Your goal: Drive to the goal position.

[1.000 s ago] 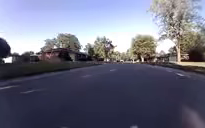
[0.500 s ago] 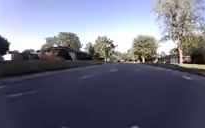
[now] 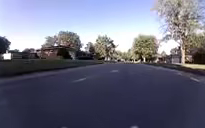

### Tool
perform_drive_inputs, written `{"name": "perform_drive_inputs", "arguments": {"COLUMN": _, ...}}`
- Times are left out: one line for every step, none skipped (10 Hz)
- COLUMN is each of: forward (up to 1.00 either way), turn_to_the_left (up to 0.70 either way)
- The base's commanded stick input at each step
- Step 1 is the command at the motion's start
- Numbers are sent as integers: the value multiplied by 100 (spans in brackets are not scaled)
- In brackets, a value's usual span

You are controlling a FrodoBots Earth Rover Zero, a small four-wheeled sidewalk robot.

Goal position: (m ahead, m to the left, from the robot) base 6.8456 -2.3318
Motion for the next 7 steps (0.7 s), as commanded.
{"name": "perform_drive_inputs", "arguments": {"forward": 98, "turn_to_the_left": 0}}
{"name": "perform_drive_inputs", "arguments": {"forward": 98, "turn_to_the_left": 0}}
{"name": "perform_drive_inputs", "arguments": {"forward": 98, "turn_to_the_left": 0}}
{"name": "perform_drive_inputs", "arguments": {"forward": 98, "turn_to_the_left": 0}}
{"name": "perform_drive_inputs", "arguments": {"forward": 98, "turn_to_the_left": 0}}
{"name": "perform_drive_inputs", "arguments": {"forward": 98, "turn_to_the_left": 0}}
{"name": "perform_drive_inputs", "arguments": {"forward": 98, "turn_to_the_left": 0}}
